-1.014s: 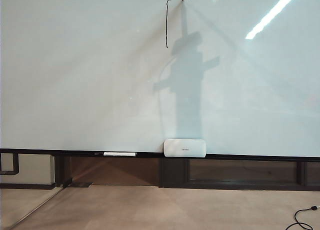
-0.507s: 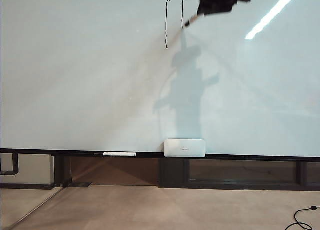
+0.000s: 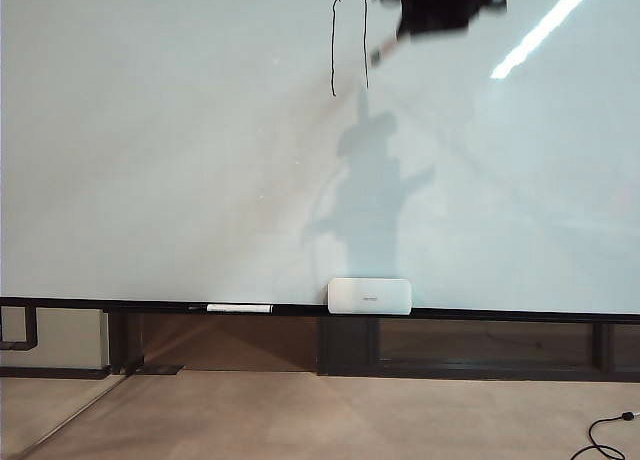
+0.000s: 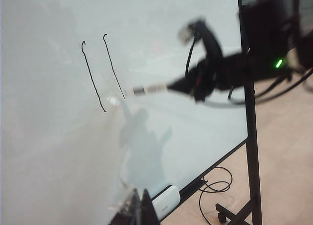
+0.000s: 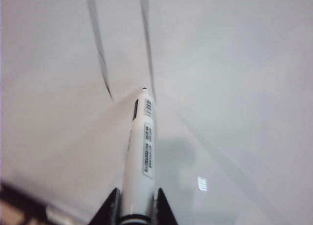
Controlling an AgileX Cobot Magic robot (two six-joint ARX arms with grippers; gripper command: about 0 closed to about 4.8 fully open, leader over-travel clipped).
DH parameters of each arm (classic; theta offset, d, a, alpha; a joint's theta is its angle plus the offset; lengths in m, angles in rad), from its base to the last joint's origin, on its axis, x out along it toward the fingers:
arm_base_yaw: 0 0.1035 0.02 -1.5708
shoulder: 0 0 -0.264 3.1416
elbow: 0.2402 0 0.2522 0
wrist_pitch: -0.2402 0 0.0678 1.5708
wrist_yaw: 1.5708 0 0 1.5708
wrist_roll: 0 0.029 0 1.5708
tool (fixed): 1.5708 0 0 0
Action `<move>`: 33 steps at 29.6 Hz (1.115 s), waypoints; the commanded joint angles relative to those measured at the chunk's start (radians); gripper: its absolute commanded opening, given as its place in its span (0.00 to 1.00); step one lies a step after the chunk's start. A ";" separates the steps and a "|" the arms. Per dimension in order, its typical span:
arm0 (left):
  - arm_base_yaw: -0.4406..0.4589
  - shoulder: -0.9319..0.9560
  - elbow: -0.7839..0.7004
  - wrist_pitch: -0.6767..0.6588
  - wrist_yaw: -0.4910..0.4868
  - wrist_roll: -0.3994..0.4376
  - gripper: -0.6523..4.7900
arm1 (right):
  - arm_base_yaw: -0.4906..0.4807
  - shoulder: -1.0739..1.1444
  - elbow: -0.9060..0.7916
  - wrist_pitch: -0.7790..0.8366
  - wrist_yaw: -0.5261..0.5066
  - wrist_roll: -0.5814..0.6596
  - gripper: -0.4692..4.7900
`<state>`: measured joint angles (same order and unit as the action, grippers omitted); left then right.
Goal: Reach to the right to find the marker pen, pick it up, and write the number 10 on the whiteboard.
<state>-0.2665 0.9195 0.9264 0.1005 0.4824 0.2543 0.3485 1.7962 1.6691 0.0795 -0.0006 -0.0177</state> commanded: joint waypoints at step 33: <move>-0.001 -0.003 0.003 0.040 0.019 -0.022 0.11 | -0.020 0.052 0.229 0.045 -0.018 -0.002 0.08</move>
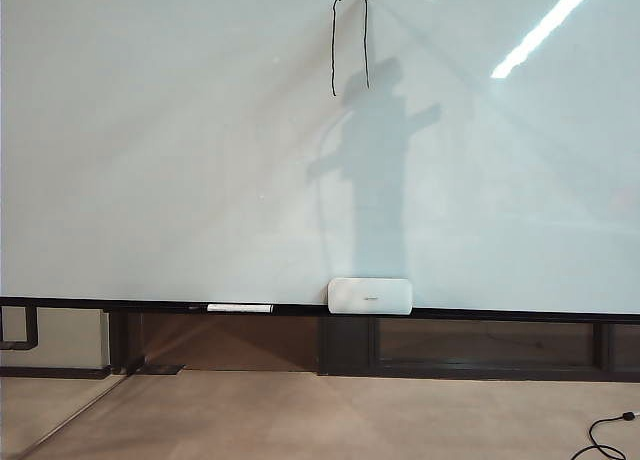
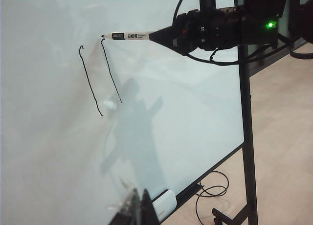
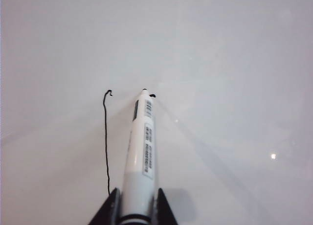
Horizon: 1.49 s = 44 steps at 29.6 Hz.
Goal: Reach to the right to find the marker pen, pick it up, and write the number 10 on the whiteboard.
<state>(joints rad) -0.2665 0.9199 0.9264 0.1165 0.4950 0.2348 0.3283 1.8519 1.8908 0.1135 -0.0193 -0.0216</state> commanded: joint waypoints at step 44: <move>-0.001 -0.003 0.003 0.043 0.041 -0.006 0.11 | -0.077 -0.029 -0.139 -0.183 0.095 -0.003 0.08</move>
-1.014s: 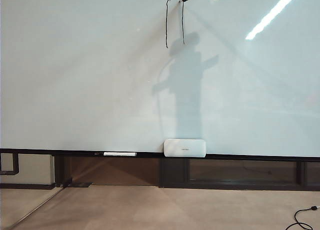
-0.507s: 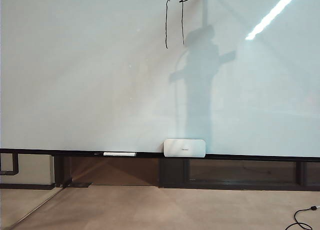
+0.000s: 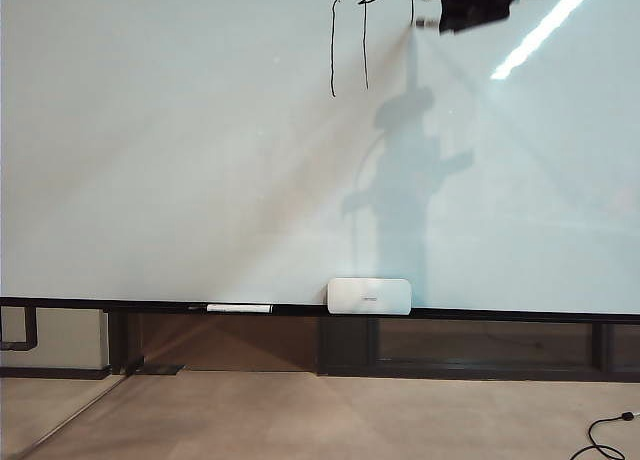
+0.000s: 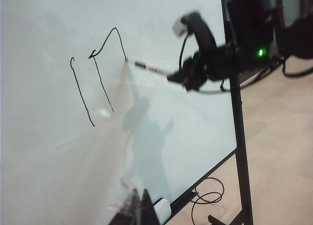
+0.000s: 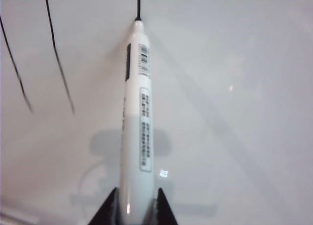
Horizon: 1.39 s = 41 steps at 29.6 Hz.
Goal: Reach to the right to find the marker pen, pick it up, and write the number 10 on the whiteboard.
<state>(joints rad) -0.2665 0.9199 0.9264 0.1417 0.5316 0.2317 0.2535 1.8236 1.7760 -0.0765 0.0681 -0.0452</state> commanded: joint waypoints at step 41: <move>0.000 0.019 0.003 0.032 0.004 0.004 0.11 | 0.068 0.026 -0.106 0.041 -0.045 0.047 0.08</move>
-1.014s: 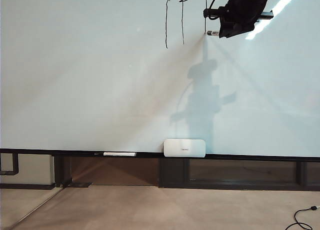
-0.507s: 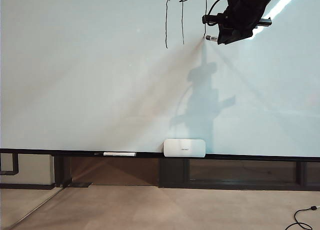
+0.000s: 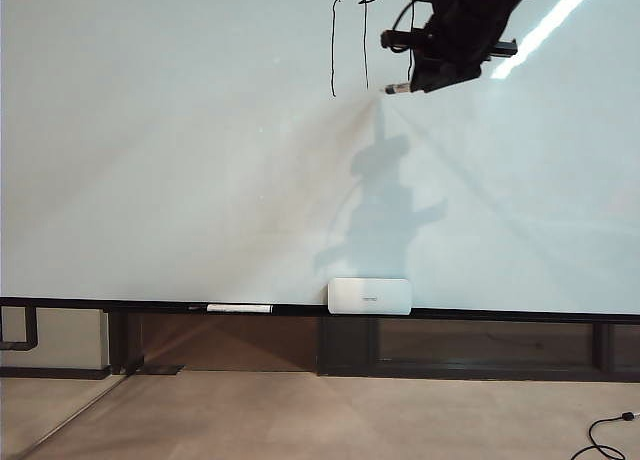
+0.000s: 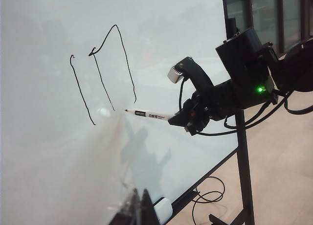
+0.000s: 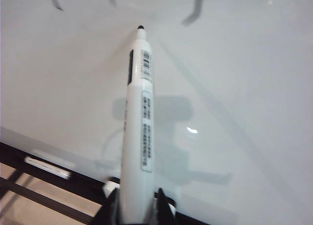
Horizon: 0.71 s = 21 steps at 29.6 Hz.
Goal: Reach to the right to find the marker pen, pick it up, and write the number 10 on the whiteboard.
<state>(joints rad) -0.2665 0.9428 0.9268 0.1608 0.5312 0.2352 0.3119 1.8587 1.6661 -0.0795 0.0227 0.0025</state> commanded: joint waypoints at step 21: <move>0.000 -0.004 0.003 0.012 0.027 0.013 0.11 | 0.027 0.033 0.007 0.152 -0.046 0.050 0.08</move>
<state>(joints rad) -0.2665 0.9428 0.9268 0.1608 0.5503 0.2367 0.3363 1.8976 1.6676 0.0456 -0.0387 0.0479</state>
